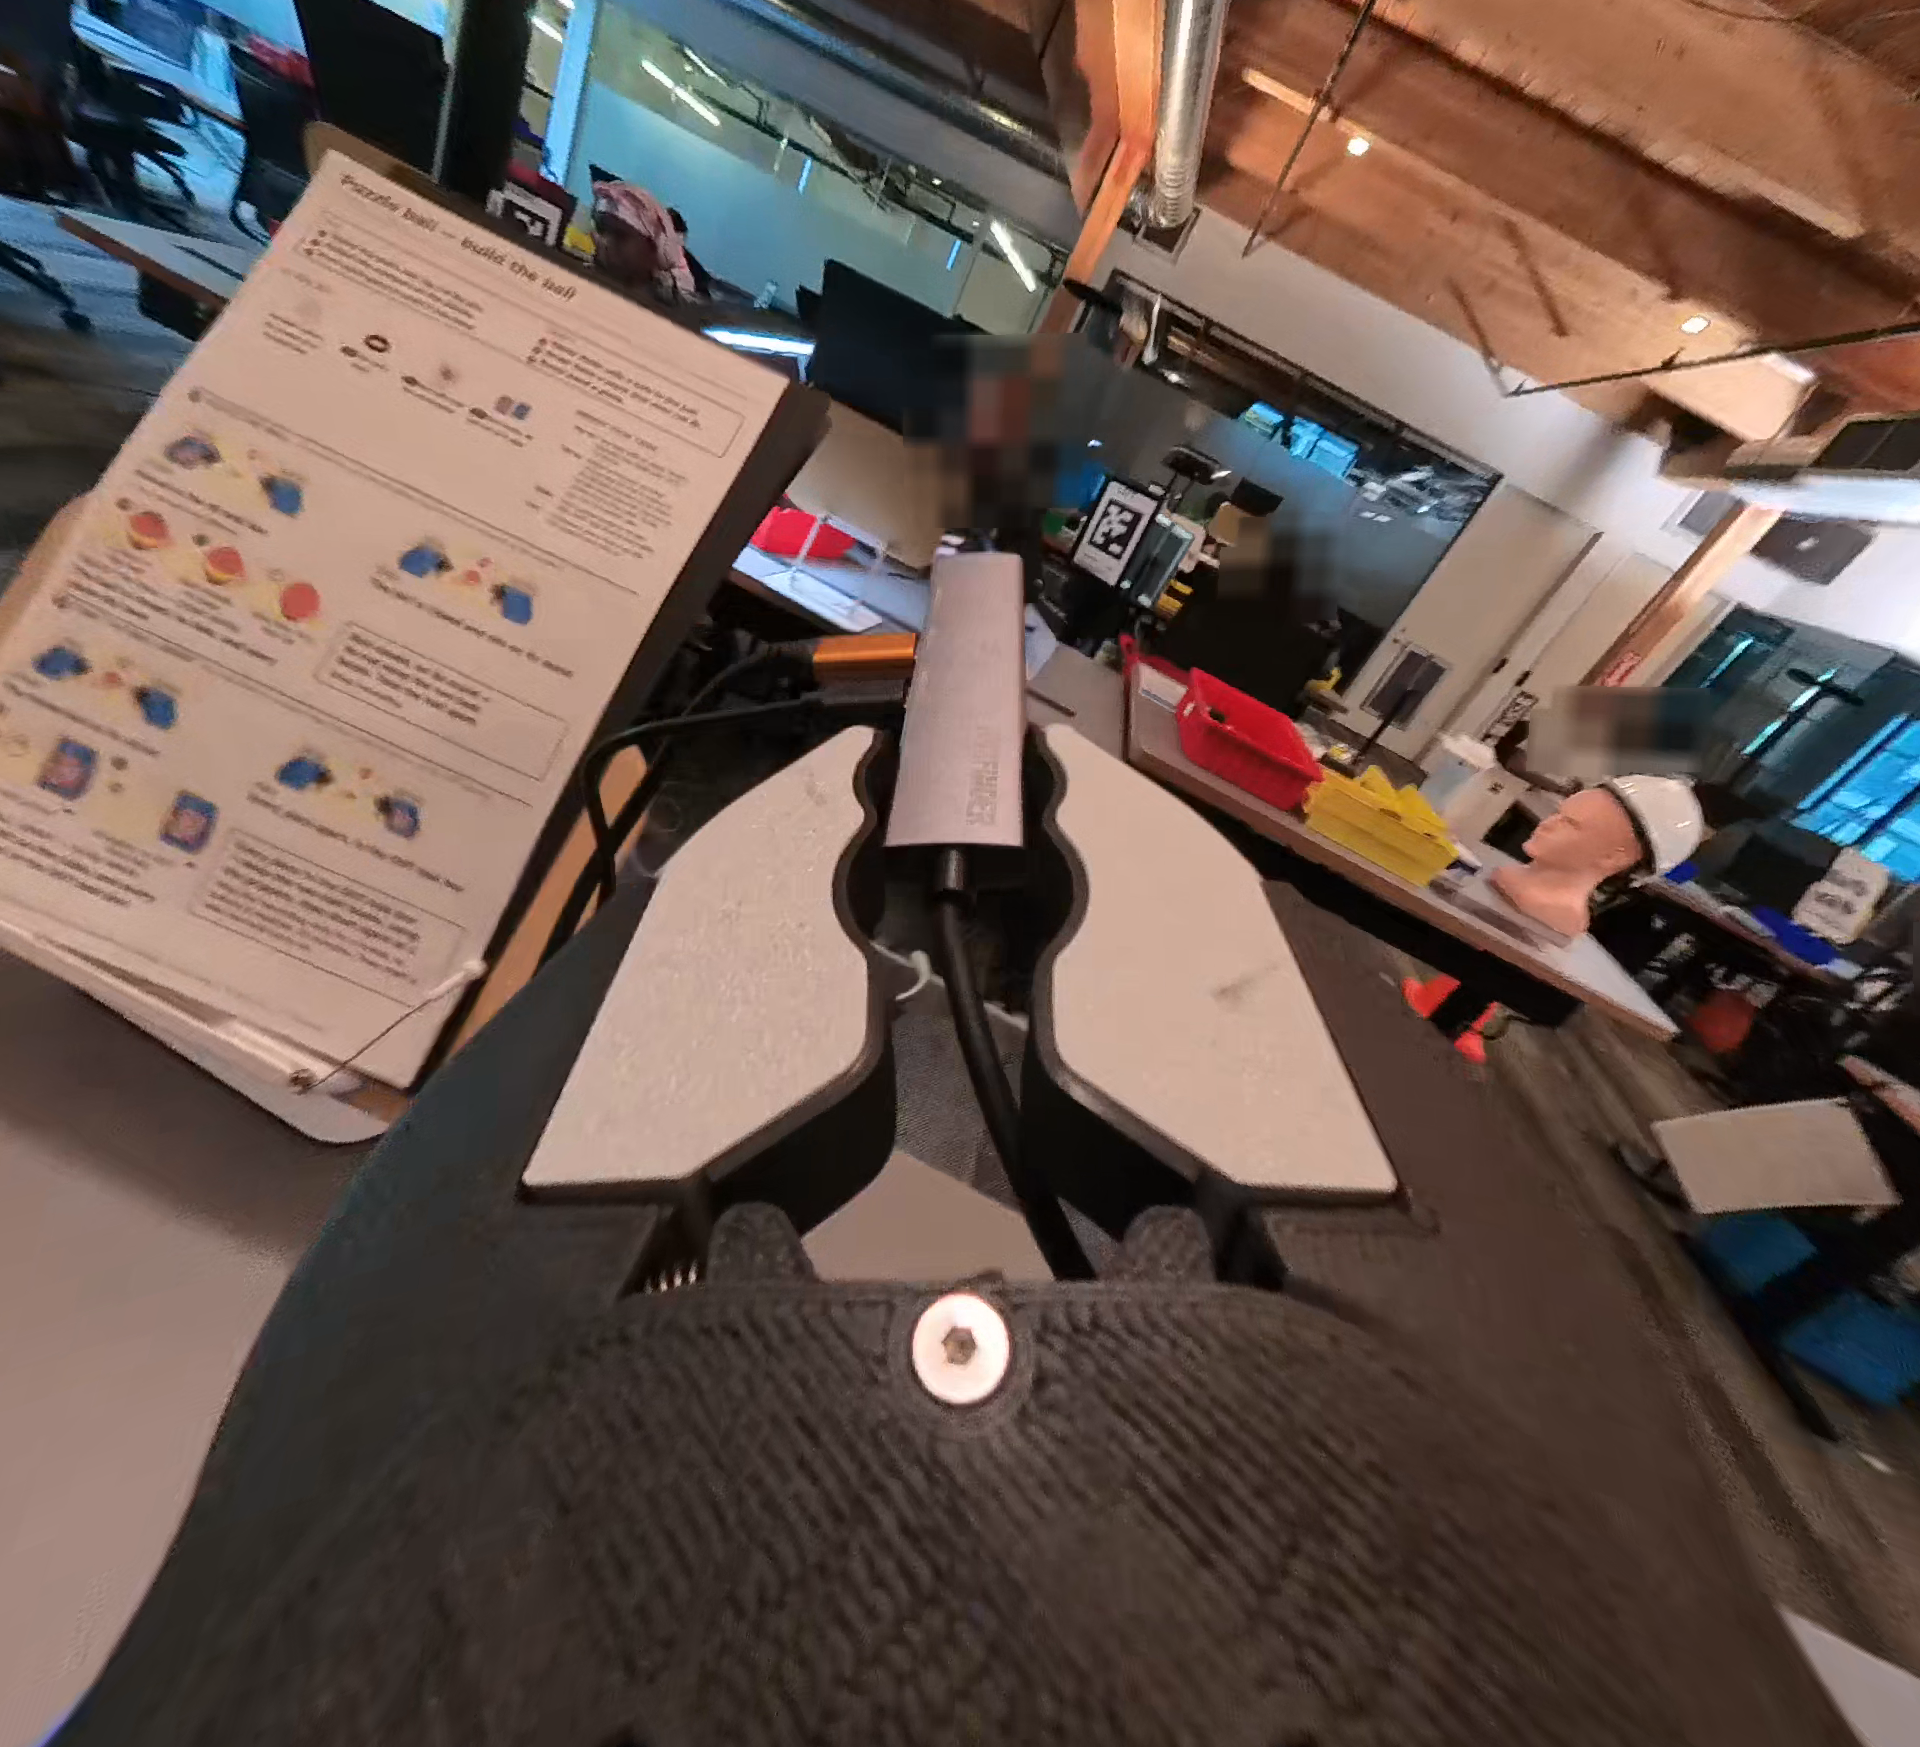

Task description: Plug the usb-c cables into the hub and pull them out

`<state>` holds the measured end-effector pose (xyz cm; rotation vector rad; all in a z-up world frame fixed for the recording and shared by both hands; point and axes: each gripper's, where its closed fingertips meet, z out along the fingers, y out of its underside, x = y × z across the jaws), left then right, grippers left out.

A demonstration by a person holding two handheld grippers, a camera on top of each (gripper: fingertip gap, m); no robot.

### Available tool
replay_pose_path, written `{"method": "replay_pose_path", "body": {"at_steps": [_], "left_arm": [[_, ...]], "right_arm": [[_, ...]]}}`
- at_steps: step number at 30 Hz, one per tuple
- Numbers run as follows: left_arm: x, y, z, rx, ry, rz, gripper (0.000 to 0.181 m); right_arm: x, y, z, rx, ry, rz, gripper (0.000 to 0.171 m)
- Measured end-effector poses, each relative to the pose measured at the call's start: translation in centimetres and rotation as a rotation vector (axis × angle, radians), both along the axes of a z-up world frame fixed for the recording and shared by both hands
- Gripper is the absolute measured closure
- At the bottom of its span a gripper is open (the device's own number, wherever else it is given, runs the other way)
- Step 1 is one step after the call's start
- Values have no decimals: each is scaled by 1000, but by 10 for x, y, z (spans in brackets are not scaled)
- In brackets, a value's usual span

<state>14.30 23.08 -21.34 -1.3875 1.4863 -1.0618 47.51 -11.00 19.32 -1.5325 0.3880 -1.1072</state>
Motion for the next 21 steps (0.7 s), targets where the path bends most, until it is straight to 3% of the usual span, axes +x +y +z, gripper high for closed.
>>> {"method": "replay_pose_path", "body": {"at_steps": [2,7,10,21], "left_arm": [[0,0,0,-4,-4,-2,143],[1,-1,-2,1,14,-7,143],[2,-3,-4,25,27,-14,143],[1,-10,-4,84,18,-29,145]], "right_arm": [[-8,-10,39,55,-82,-25,146],[-60,-34,182,148,-293,-34,146],[-83,-43,238,127,-365,-75,147],[-90,-55,303,-12,-464,-233,147]]}}
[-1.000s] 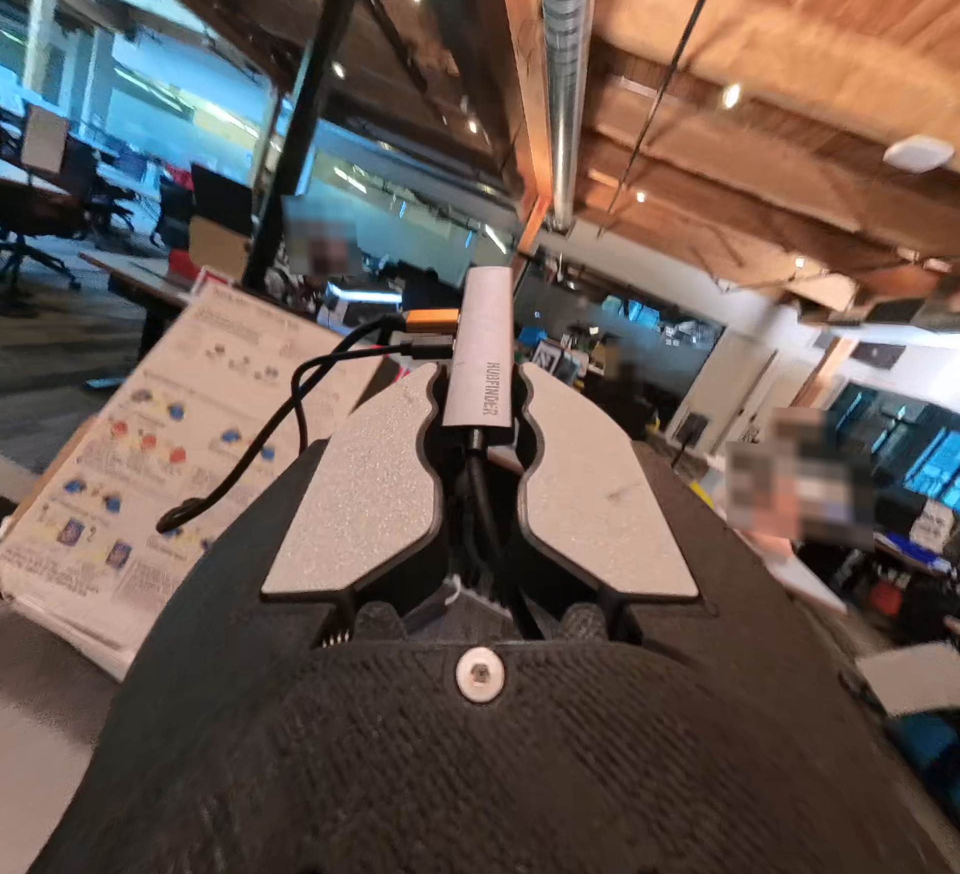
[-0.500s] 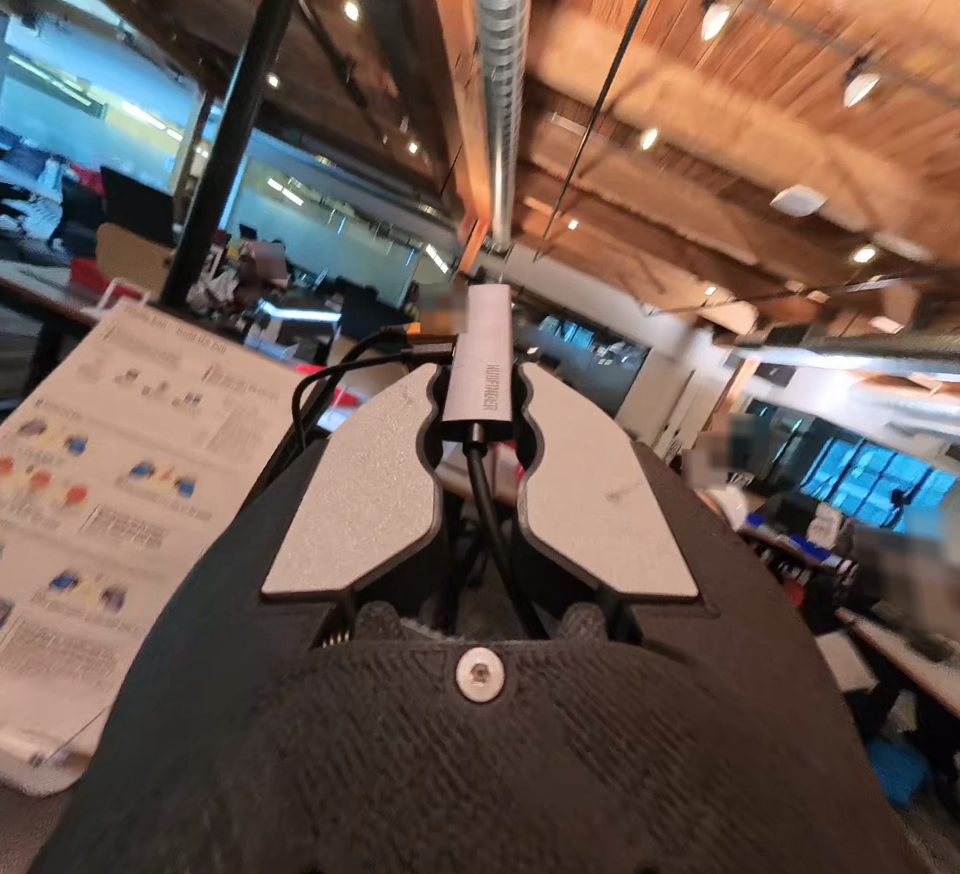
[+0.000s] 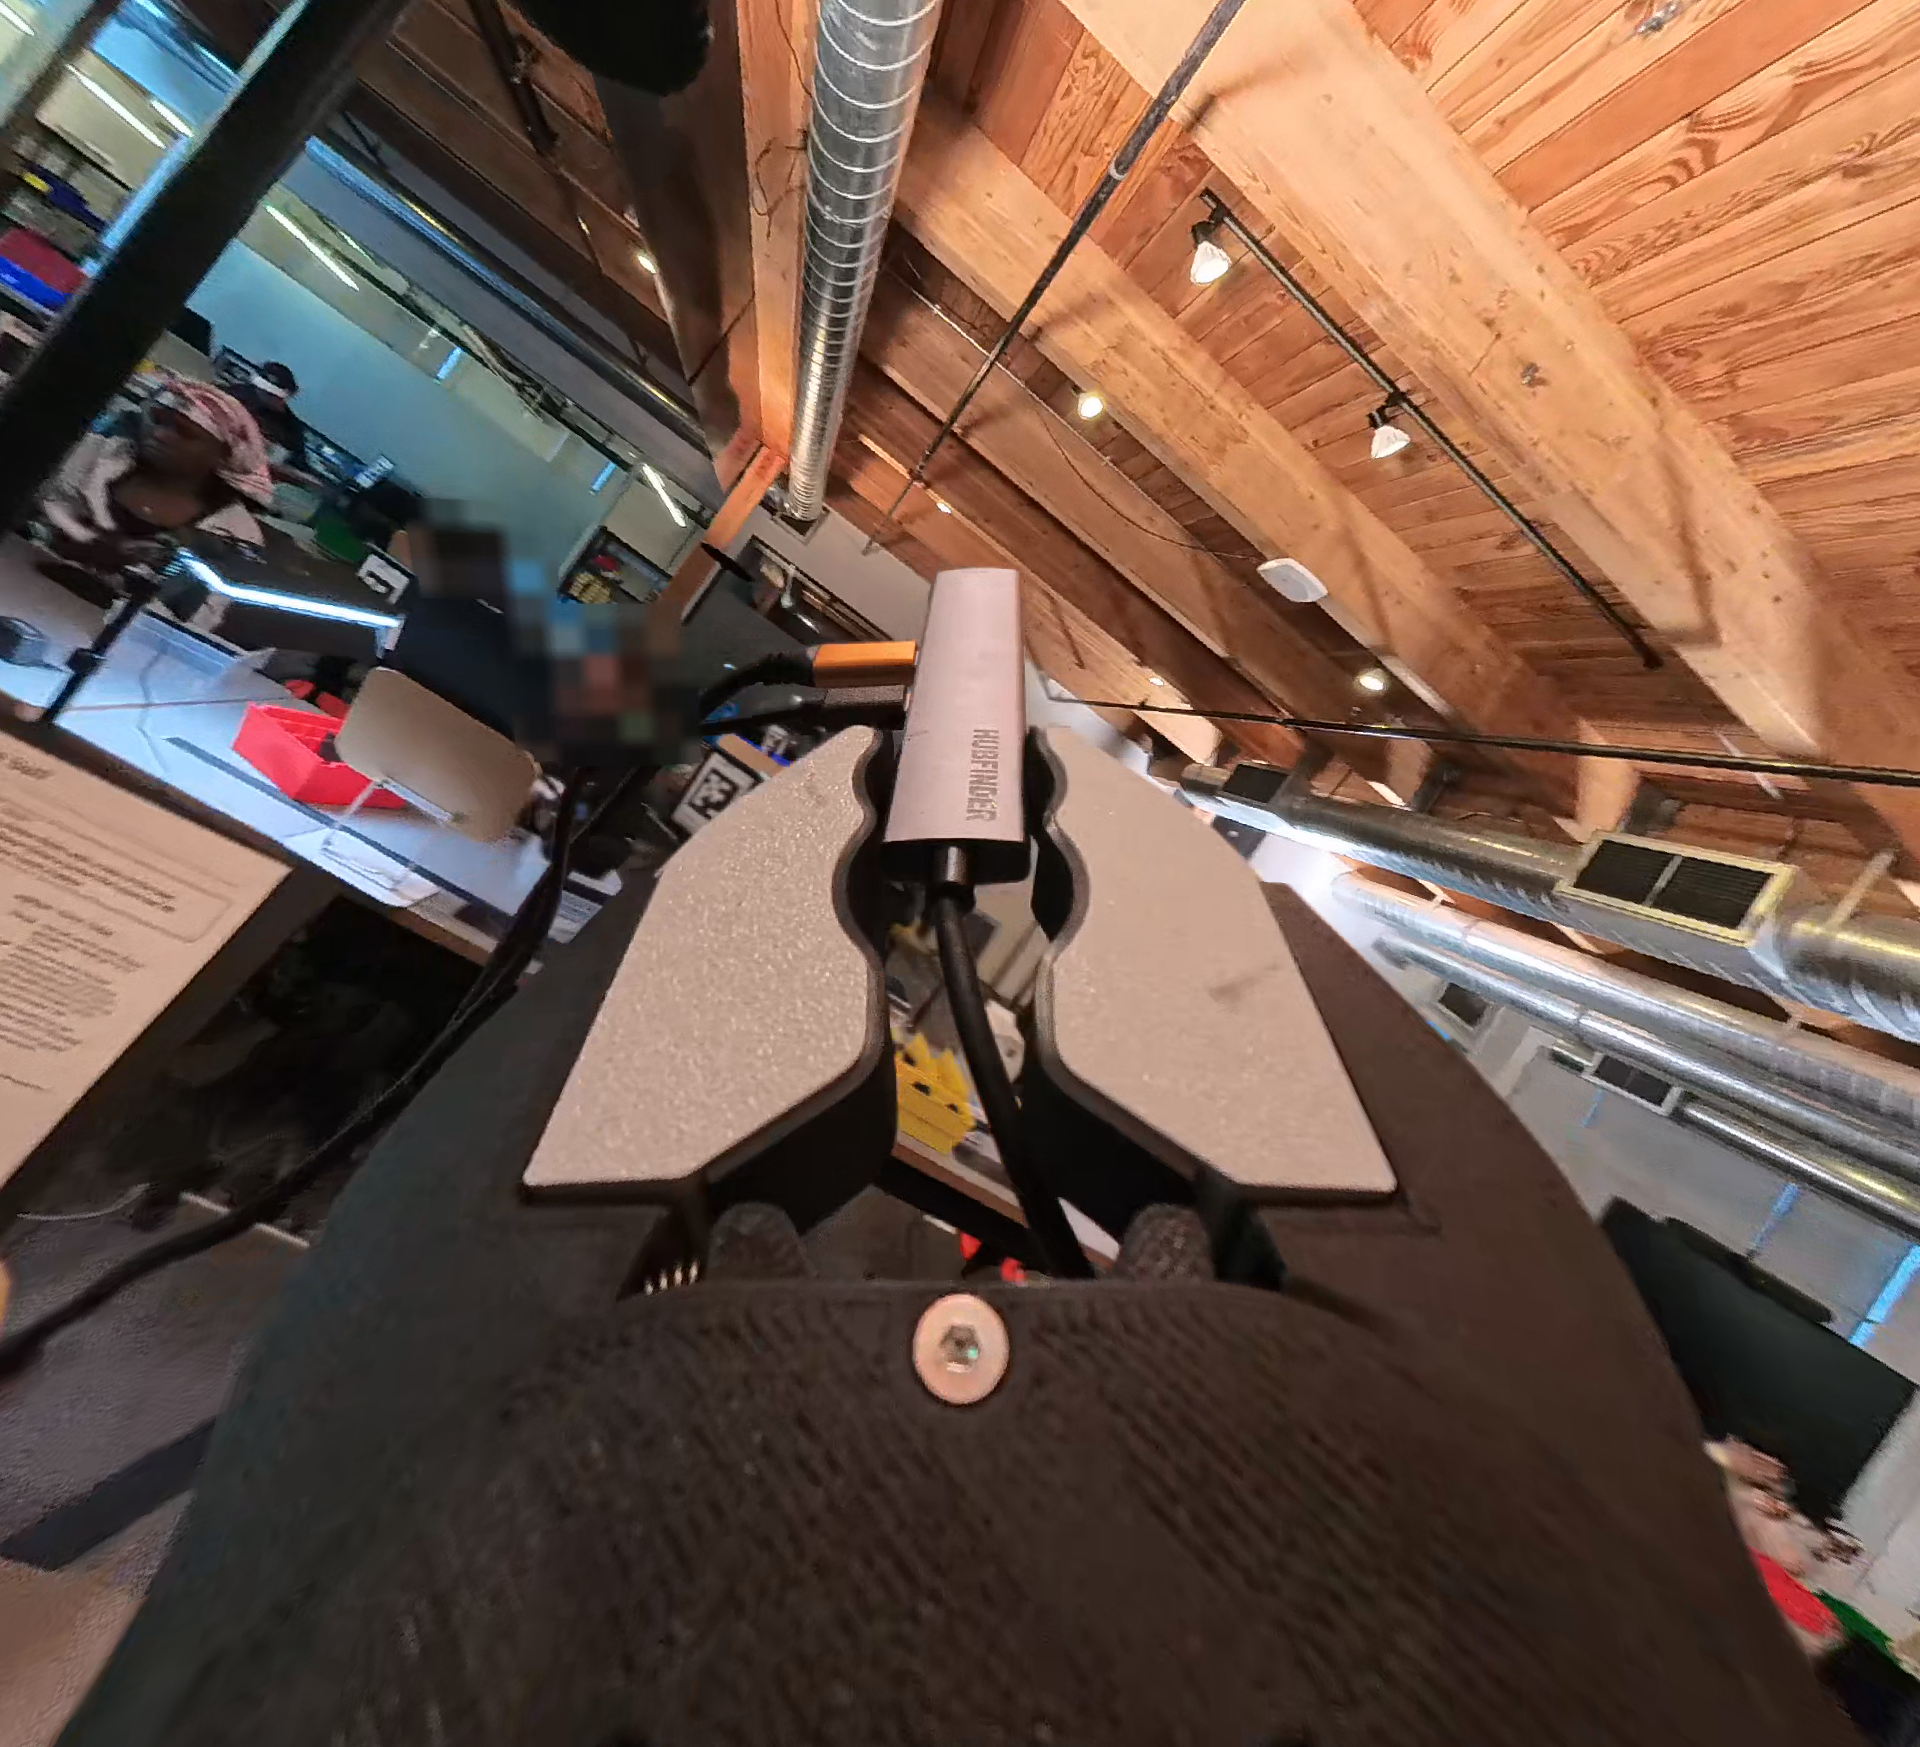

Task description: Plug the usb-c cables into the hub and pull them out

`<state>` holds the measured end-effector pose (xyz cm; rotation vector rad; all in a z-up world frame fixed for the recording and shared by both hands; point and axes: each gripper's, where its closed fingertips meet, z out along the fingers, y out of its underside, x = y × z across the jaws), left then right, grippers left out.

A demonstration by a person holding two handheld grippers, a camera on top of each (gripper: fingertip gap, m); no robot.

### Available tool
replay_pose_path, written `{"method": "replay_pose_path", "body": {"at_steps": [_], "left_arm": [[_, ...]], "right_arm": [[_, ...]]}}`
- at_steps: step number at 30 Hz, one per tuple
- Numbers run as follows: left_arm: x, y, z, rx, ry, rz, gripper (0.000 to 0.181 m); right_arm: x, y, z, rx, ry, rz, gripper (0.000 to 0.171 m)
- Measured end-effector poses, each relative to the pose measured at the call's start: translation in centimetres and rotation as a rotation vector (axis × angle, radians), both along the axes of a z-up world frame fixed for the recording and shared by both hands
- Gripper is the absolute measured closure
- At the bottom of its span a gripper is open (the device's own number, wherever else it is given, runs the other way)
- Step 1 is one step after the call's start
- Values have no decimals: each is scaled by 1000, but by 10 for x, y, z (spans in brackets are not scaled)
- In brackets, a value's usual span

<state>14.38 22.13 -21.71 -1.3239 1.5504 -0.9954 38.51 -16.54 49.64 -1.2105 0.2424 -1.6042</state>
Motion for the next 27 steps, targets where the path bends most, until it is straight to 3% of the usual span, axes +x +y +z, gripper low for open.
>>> {"method": "replay_pose_path", "body": {"at_steps": [9,13,15,17,22,24,27], "left_arm": [[1,-3,-3,3,22,-11,145],[1,-3,-4,3,27,-13,145],[1,-3,-4,-5,33,-19,146],[2,-4,-5,-15,42,-29,146],[2,-5,-6,-27,49,-41,147],[2,-5,-7,-33,54,-45,147],[2,-4,-6,-43,46,-37,148]], "right_arm": [[-11,-34,92,-104,-97,-237,147],[0,-89,102,-175,-101,-469,146],[11,-133,87,-185,-70,-580,146],[30,-180,51,-205,16,-667,147],[78,-233,-85,-348,258,-707,147],[86,-245,-100,-358,265,-761,147],[88,-239,-82,-260,244,-715,147]]}}
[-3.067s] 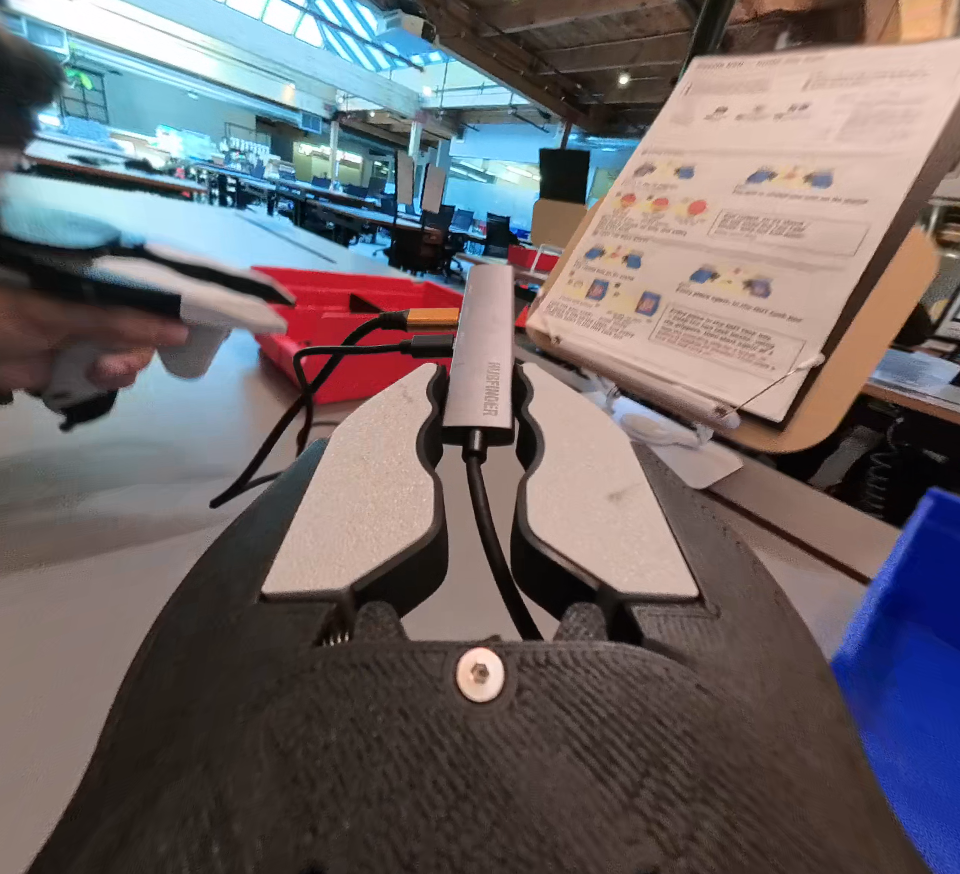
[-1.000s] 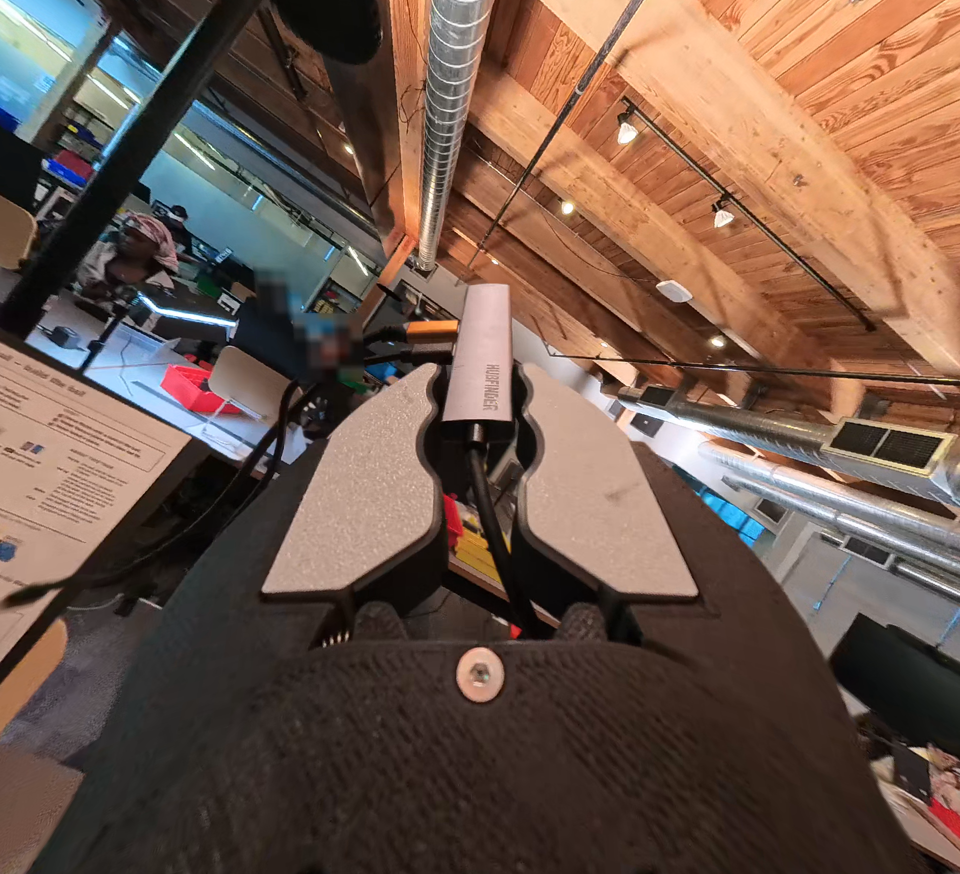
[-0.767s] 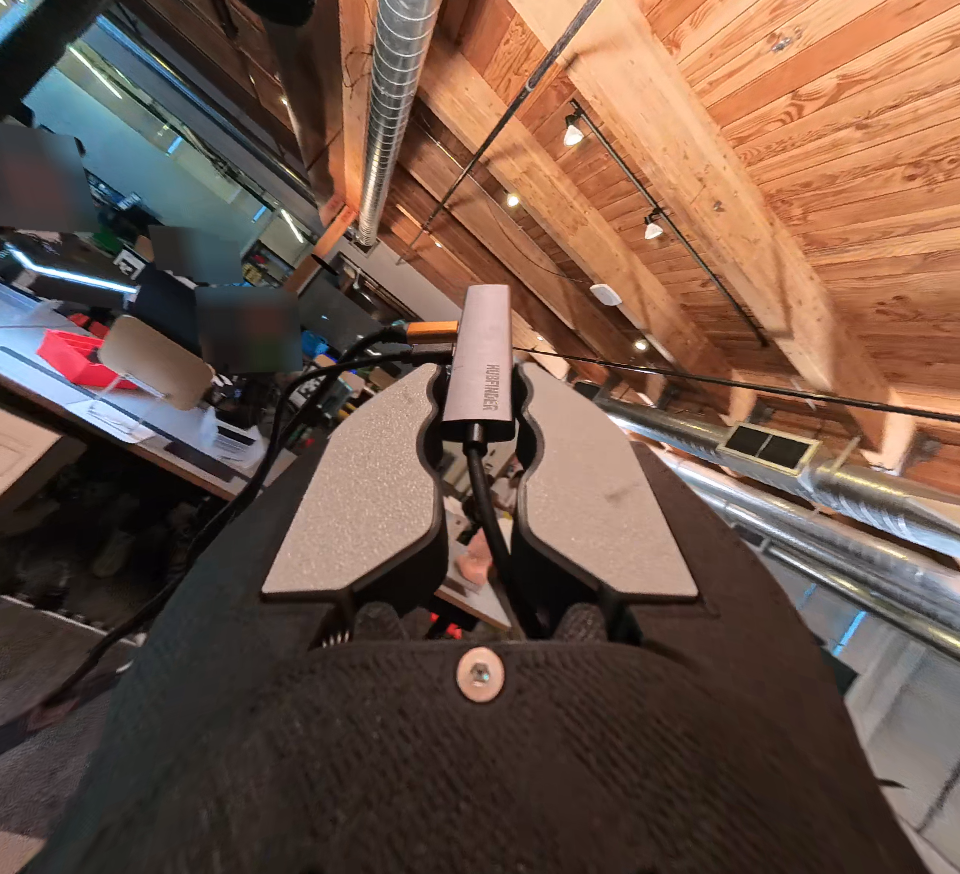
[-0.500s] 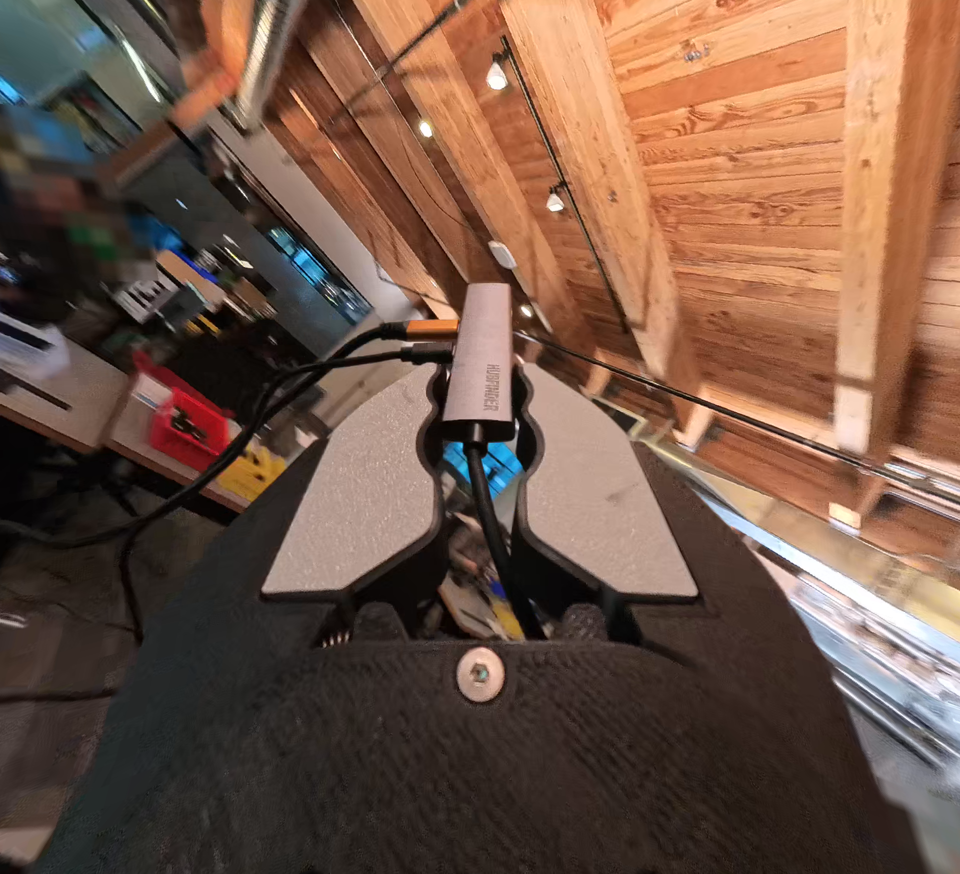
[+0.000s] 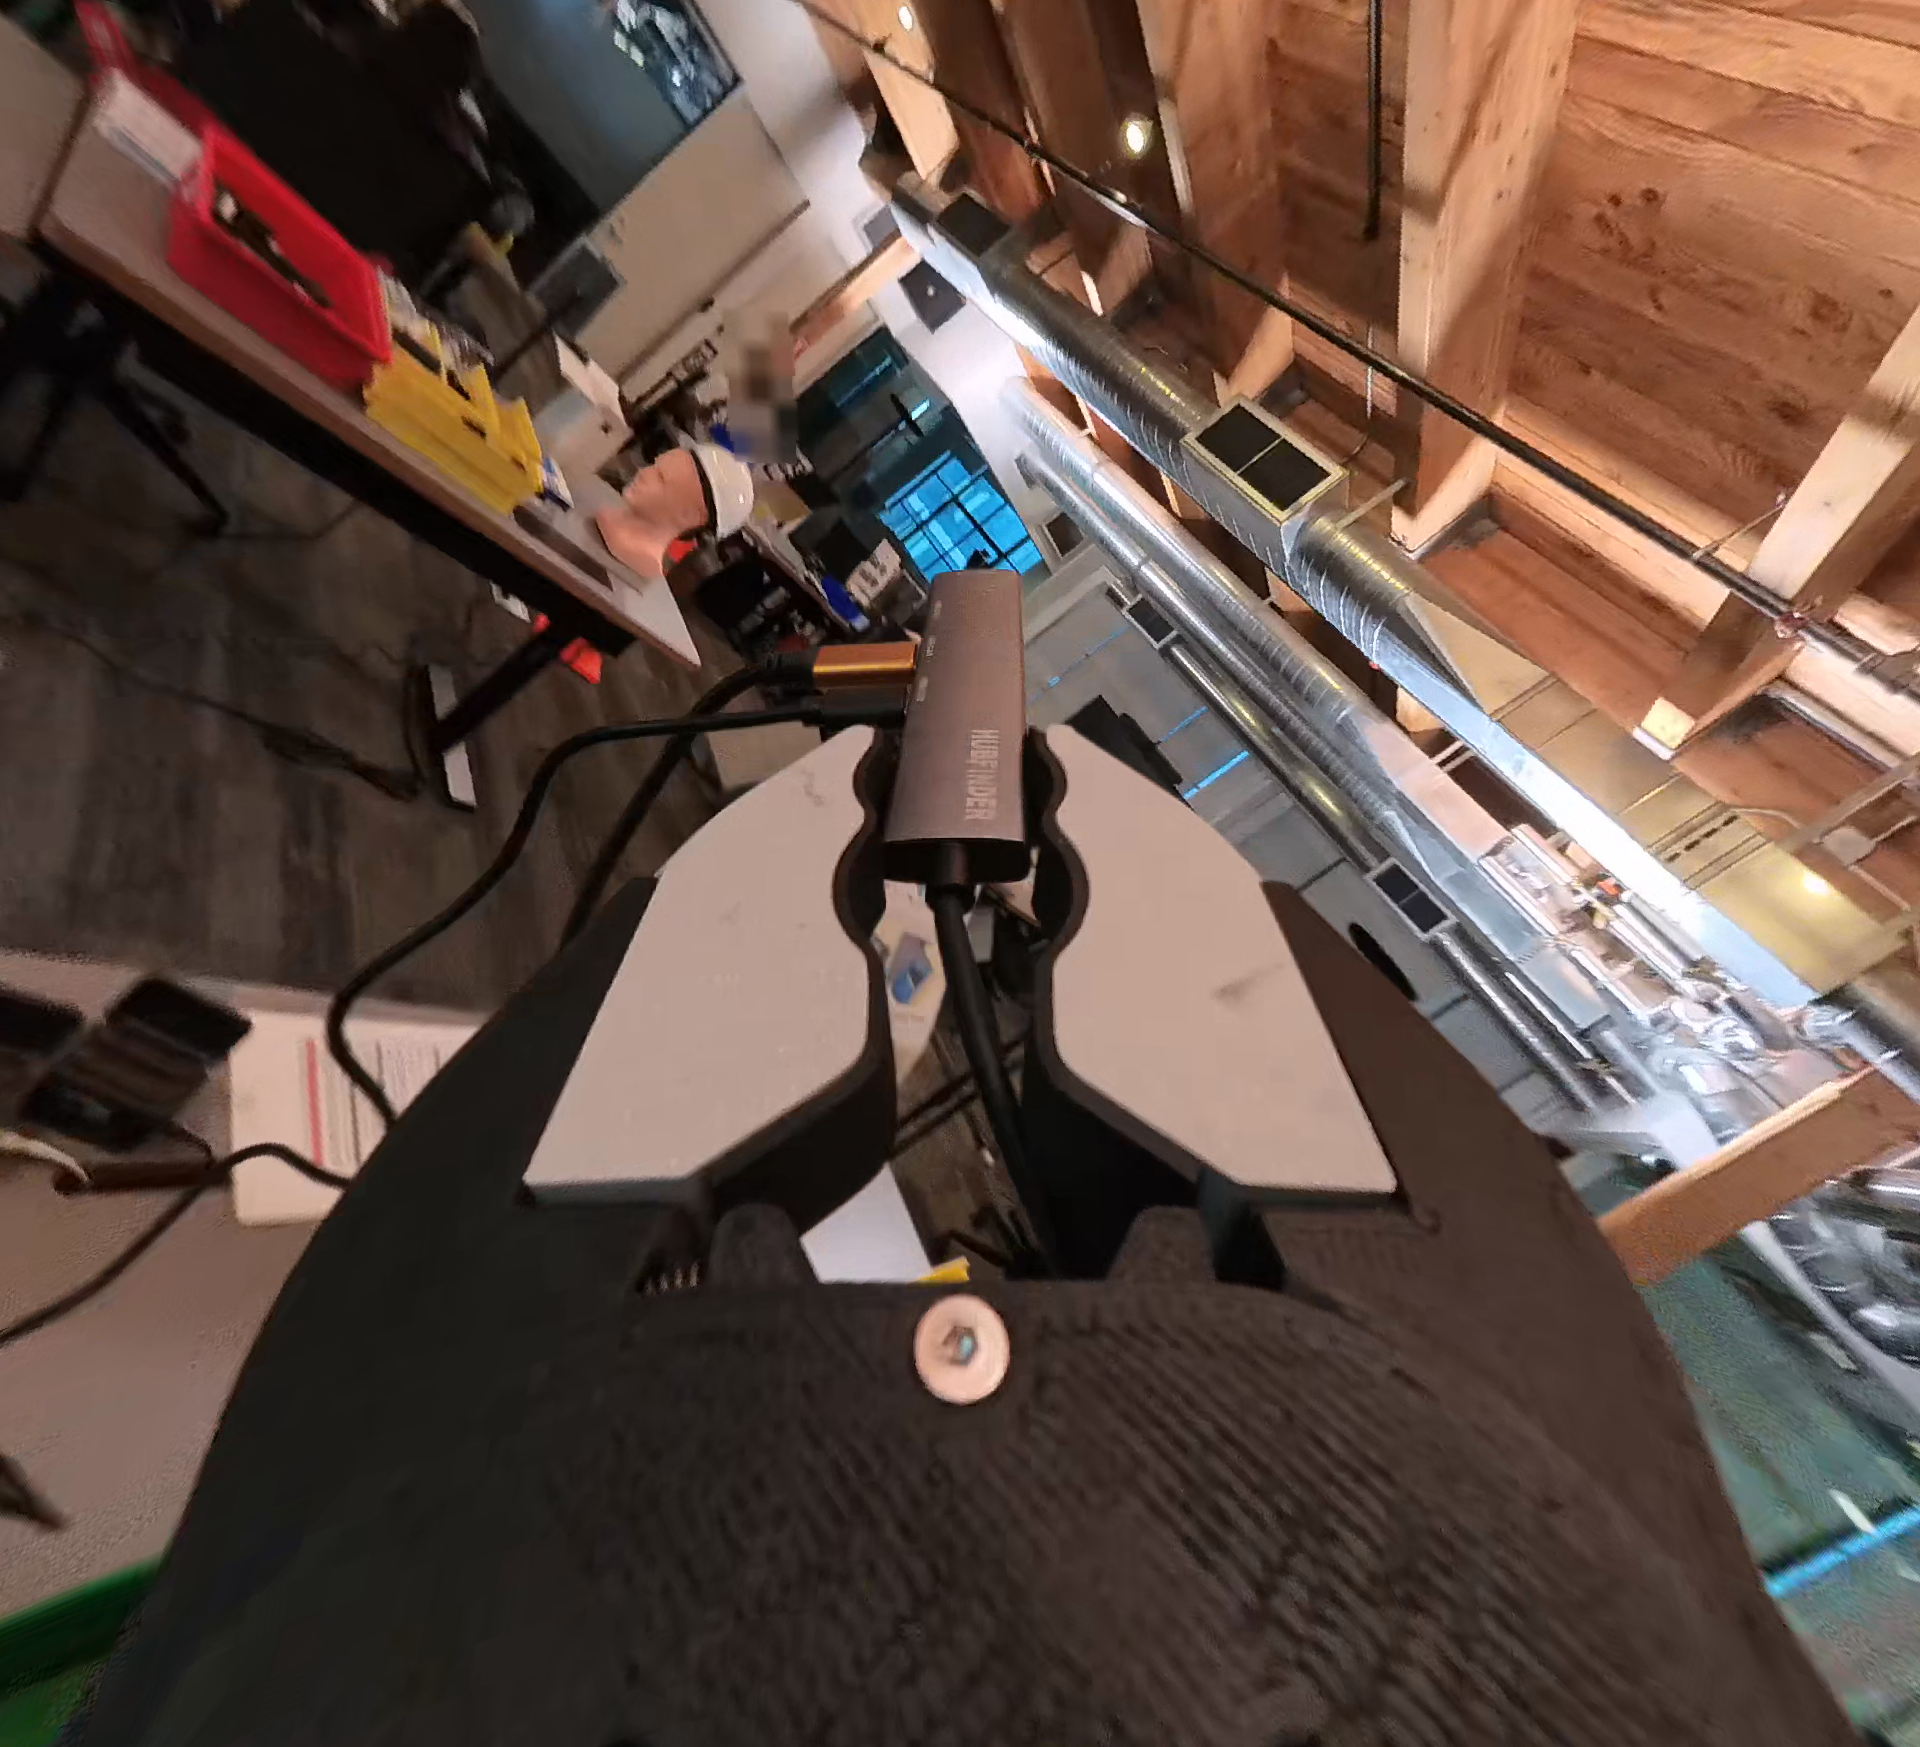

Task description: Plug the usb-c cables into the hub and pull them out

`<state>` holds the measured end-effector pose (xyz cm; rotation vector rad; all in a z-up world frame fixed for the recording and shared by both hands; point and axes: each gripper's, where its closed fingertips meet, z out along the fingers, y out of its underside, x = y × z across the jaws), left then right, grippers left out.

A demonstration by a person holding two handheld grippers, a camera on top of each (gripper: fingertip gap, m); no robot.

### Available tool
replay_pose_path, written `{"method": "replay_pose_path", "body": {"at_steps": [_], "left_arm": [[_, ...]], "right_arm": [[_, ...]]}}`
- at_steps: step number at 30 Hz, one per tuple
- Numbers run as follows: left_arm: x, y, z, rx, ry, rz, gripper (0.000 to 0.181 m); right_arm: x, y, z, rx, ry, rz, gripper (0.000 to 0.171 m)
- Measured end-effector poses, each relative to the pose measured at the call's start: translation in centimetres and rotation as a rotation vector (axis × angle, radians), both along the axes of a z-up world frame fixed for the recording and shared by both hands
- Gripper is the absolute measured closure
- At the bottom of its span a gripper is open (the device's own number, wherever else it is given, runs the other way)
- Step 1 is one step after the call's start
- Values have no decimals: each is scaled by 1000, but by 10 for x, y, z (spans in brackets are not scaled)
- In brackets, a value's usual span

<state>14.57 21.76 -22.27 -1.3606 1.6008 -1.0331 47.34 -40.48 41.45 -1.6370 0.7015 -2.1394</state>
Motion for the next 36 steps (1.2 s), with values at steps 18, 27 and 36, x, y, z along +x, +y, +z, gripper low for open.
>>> {"method": "replay_pose_path", "body": {"at_steps": [18,27,36], "left_arm": [[0,-1,0,-12,-2,-9,151],[-2,-2,4,-18,-24,-22,153],[-1,2,4,-60,-20,-13,154]], "right_arm": [[-53,199,160,40,-185,326,146],[32,159,20,-31,41,166,146],[-12,182,108,28,-95,258,146]]}}
